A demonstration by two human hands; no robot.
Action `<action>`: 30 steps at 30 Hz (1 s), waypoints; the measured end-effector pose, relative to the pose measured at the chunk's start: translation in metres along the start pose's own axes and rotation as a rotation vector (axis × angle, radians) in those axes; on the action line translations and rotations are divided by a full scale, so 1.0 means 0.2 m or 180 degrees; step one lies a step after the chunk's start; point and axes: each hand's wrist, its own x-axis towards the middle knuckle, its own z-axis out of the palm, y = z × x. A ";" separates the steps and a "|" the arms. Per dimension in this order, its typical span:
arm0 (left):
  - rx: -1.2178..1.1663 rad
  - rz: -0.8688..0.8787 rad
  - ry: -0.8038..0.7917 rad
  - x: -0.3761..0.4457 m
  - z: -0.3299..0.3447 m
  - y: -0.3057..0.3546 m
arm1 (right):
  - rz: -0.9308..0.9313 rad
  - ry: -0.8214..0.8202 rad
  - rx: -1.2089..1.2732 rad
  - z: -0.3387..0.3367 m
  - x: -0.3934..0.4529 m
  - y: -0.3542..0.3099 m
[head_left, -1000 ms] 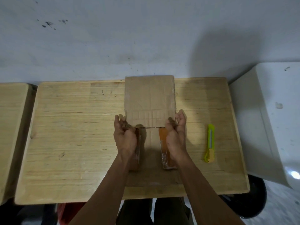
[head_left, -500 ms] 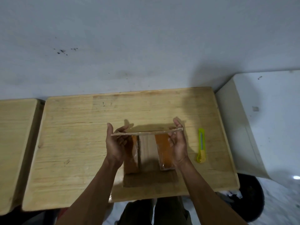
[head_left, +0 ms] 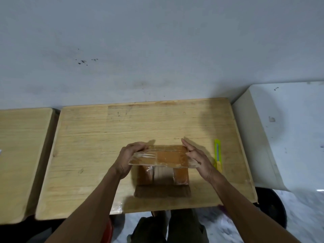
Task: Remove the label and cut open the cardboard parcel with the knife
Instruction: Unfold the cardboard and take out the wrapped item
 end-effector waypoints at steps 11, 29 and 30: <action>0.0906 -0.0037 -0.0335 0.02 -0.04 -0.06 | 0.0279 -0.0363 -0.0807 -0.06 0.04 -0.01; 0.2582 0.0194 0.0292 -0.02 0.22 -0.21 | 0.0088 -0.0389 -0.2439 0.05 -0.05 0.07; 0.2737 0.0151 0.0371 0.00 0.23 -0.25 | 0.0075 -0.0339 -0.2600 0.07 -0.06 0.09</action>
